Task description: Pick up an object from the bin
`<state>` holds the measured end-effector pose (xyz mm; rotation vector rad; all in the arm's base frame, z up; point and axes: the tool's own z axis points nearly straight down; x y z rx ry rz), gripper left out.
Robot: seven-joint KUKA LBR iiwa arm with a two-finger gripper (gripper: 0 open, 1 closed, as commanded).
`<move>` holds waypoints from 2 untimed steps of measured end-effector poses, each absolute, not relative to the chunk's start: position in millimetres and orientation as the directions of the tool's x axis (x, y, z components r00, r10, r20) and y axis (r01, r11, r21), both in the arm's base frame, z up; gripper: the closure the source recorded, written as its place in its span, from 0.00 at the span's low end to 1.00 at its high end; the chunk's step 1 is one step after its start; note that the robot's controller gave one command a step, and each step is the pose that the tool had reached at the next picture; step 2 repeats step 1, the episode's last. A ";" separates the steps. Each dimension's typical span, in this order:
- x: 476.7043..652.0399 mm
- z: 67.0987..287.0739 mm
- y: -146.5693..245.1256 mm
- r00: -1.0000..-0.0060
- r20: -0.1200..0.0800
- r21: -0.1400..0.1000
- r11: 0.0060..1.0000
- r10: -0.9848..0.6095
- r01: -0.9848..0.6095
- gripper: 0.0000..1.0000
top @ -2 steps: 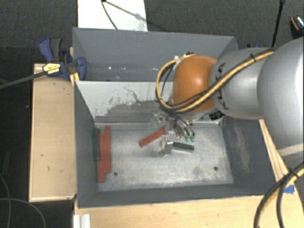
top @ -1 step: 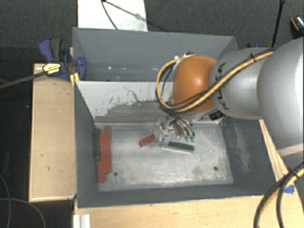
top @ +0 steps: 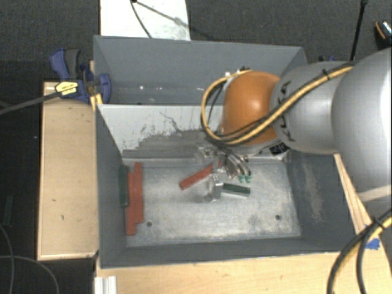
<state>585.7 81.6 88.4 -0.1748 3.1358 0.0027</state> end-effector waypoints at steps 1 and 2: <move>580.1 70.1 78.2 -0.879 -0.001 0.000 0.879 -0.477 -0.477 0.00; 580.1 70.1 78.2 -0.879 -0.001 0.000 0.879 -0.477 -0.477 0.00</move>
Offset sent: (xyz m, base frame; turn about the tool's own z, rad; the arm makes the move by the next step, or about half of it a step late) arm -0.0059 -0.0034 -0.0184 -0.3866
